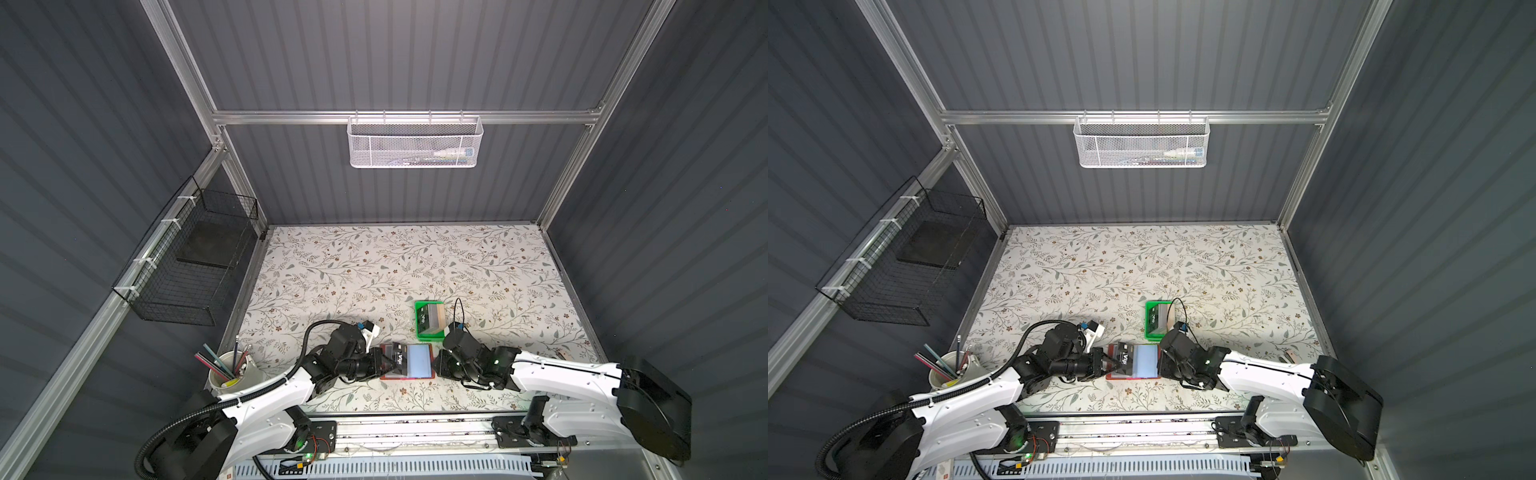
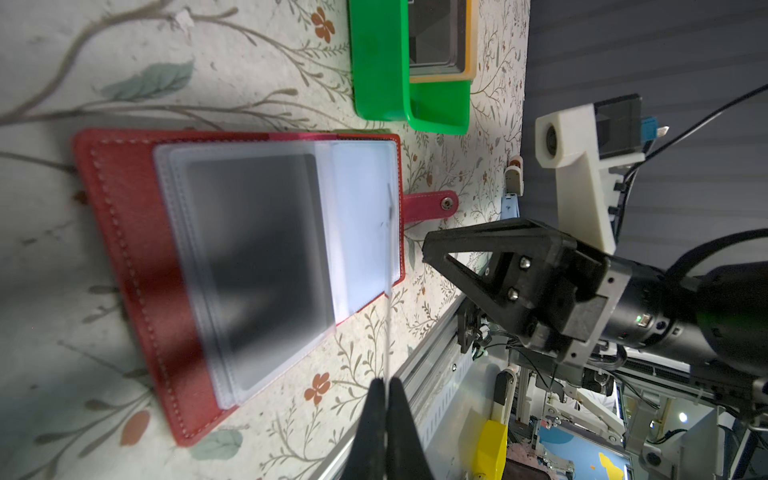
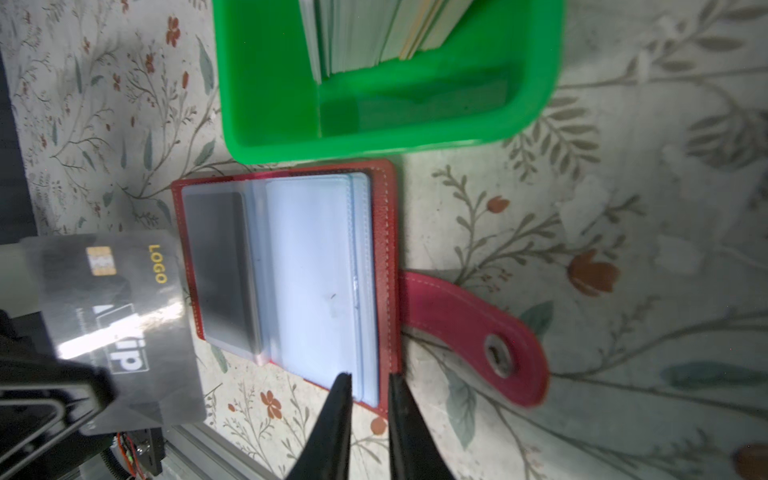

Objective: Put the credit cards into the card holder

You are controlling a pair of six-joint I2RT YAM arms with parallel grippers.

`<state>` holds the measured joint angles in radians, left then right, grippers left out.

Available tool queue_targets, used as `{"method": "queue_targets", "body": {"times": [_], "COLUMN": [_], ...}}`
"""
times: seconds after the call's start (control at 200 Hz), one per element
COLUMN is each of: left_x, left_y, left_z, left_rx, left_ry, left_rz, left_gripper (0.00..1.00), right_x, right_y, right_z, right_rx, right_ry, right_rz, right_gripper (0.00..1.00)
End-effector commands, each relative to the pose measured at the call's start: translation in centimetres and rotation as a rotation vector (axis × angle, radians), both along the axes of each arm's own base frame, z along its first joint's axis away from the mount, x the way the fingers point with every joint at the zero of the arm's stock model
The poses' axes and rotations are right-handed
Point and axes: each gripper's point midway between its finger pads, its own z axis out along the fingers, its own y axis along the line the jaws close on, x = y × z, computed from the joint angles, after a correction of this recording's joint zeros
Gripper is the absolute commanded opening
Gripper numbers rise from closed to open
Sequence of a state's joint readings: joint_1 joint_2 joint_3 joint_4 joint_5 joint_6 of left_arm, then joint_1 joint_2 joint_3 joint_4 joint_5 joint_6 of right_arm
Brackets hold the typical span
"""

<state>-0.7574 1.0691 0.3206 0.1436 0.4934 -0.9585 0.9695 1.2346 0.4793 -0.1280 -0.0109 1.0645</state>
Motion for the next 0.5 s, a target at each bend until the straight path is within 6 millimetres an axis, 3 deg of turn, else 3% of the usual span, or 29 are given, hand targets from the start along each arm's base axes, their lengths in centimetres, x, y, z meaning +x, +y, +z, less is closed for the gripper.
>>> {"method": "queue_targets", "body": {"times": [0.0, 0.495], "left_x": [0.7, 1.4], "left_y": [-0.2, -0.5], "left_z": [0.7, -0.2], "left_rx": [0.014, 0.029], "left_ry": [-0.044, -0.066], "left_rz": [-0.015, -0.016], "left_gripper": [0.01, 0.02], "right_x": [0.1, -0.1], "right_y": [-0.1, 0.4], "right_z": [-0.3, -1.7], "right_rx": [-0.043, -0.061], "right_ry": [-0.007, 0.002], "right_rz": [0.009, 0.029], "right_gripper": [0.19, 0.14]}}
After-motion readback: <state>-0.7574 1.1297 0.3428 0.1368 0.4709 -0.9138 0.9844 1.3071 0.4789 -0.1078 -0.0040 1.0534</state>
